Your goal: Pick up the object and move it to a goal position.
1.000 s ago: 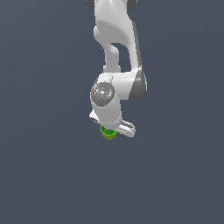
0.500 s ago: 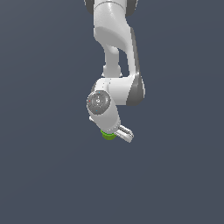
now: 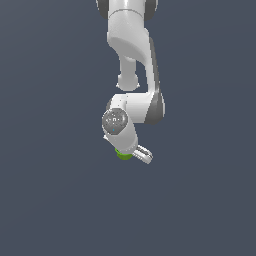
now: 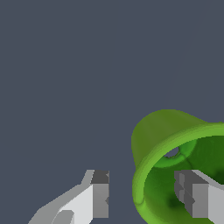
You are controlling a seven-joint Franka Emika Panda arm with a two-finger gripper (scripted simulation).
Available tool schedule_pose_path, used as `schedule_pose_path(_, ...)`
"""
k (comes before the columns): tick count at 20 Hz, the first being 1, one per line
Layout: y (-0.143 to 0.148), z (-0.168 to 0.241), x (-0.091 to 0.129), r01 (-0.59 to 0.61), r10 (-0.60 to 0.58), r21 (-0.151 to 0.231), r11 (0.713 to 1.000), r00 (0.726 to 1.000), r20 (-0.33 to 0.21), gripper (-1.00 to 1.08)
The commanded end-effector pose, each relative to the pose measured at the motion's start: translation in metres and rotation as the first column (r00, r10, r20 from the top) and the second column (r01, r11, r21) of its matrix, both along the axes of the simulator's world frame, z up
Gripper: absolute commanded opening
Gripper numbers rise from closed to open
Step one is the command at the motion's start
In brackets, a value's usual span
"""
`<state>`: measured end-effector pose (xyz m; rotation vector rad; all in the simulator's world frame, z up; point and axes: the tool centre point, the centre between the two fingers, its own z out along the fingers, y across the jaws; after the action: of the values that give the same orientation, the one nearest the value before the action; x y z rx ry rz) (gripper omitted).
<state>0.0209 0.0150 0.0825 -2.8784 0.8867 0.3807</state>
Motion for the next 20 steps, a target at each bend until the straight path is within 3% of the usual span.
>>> schedule_pose_path(1,0.001,-0.007,-0.002,0.001,-0.001,0.000,1.000,1.000,-0.001,0.28)
schedule_pose_path(3,0.002,-0.009,-0.002,0.001,-0.001,0.000,1.000,1.000,-0.001,0.28)
schedule_pose_path(4,0.002,-0.009,-0.002,0.001,-0.001,0.000,1.000,1.000,-0.001,-1.00)
schedule_pose_path(15,0.002,-0.008,-0.002,0.001,-0.001,0.000,1.000,1.000,0.000,-1.00)
schedule_pose_path(20,0.004,0.005,0.004,0.006,-0.006,-0.001,1.000,1.000,0.027,-1.00)
